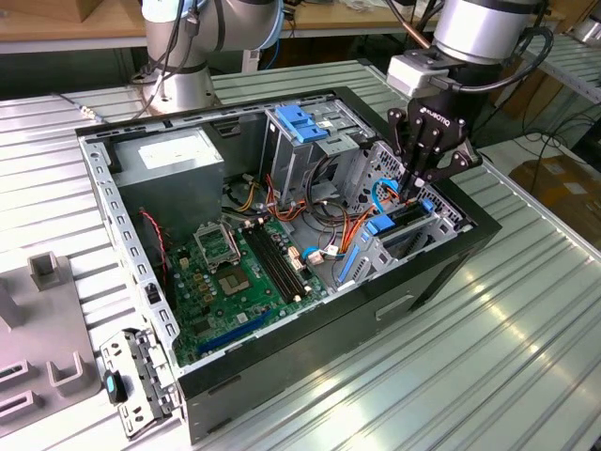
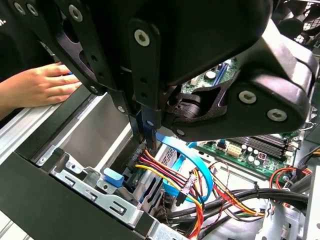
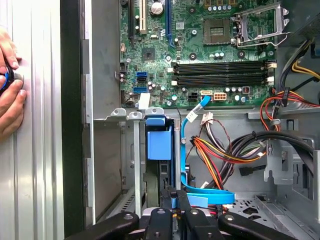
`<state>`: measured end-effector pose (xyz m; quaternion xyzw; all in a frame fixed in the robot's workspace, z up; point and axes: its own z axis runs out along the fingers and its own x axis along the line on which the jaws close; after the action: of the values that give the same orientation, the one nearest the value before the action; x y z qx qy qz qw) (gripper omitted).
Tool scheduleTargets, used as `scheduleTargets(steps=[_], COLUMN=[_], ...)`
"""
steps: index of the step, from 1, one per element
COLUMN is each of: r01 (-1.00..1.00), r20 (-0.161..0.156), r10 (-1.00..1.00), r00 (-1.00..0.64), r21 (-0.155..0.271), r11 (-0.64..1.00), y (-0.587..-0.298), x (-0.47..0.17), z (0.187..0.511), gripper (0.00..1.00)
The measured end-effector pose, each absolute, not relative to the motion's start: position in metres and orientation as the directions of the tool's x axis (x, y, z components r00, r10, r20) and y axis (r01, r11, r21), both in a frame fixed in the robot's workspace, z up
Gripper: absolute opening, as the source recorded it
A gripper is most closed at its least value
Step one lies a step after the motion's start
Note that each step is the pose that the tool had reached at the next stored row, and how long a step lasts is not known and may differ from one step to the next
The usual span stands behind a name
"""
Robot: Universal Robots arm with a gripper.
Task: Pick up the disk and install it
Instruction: 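Insert the second disk wire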
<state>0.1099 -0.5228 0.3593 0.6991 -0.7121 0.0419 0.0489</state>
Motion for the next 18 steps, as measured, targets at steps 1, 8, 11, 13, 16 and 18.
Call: scheduleTargets(steps=[1, 8, 11, 13, 16, 18], r01=[-1.0, -1.0, -1.0, -1.0, -1.0, -1.0], r20=[0.128, 0.124, 0.123, 0.116, 0.09, 0.074], r10=[-0.992, -0.992, -0.992, -0.993, -0.996, -0.997], r00=[-0.018, -0.016, -0.014, -0.011, -0.01, -0.009], r21=[0.009, 0.009, 0.009, 0.008, 0.008, 0.007], r11=[0.019, 0.018, 0.015, 0.012, 0.011, 0.01], y=[-0.523, -0.525, -0.526, -0.528, -0.536, -0.539], x=[0.11, 0.109, 0.107, 0.107, 0.106, 0.106], z=[0.359, 0.359, 0.359, 0.359, 0.358, 0.358], gripper=[0.16, 0.16, 0.16, 0.16, 0.16, 0.16])
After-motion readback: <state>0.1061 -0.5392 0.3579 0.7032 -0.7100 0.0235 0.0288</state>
